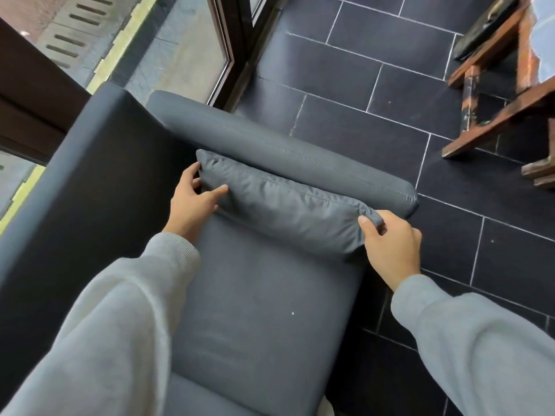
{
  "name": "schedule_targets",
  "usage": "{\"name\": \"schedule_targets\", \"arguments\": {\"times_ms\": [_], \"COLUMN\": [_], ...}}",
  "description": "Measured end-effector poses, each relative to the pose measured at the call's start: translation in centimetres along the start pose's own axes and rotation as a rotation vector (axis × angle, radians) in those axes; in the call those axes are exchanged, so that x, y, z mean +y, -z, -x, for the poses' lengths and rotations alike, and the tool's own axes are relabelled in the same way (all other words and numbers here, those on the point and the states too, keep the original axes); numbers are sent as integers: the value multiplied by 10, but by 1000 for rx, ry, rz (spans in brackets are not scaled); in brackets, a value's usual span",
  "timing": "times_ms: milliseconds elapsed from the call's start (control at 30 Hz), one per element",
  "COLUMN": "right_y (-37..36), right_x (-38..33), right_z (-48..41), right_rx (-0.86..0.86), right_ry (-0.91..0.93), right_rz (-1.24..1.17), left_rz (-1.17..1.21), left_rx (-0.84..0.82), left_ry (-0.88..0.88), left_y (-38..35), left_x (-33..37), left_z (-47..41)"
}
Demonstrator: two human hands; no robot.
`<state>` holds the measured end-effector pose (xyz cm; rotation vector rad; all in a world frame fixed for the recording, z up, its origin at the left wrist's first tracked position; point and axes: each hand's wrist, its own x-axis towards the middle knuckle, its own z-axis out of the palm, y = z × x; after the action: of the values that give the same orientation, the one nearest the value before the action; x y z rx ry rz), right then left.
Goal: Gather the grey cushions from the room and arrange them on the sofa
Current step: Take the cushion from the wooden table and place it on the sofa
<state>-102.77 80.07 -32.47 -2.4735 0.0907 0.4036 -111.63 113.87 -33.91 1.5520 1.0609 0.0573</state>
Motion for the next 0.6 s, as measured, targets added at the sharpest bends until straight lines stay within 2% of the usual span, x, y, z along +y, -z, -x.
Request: {"name": "schedule_targets", "arguments": {"times_ms": [167, 400, 467, 533, 600], "right_y": [7, 19, 25, 40, 67], "right_x": [15, 19, 12, 5, -5], "right_z": [1, -7, -4, 3, 11], "right_rx": [-44, -311, -344, -337, -321], "right_ry": [47, -174, -163, -68, 58], "right_rz": [57, 11, 35, 132, 295], "left_rz": [-4, -244, -400, -659, -902], "left_rx": [-6, -65, -107, -135, -148], "left_ry": [-22, -32, -42, -67, -180], "left_y": [-14, -32, -37, -42, -49], "left_x": [-7, 4, 14, 29, 49], "left_z": [9, 27, 38, 58, 86]}}
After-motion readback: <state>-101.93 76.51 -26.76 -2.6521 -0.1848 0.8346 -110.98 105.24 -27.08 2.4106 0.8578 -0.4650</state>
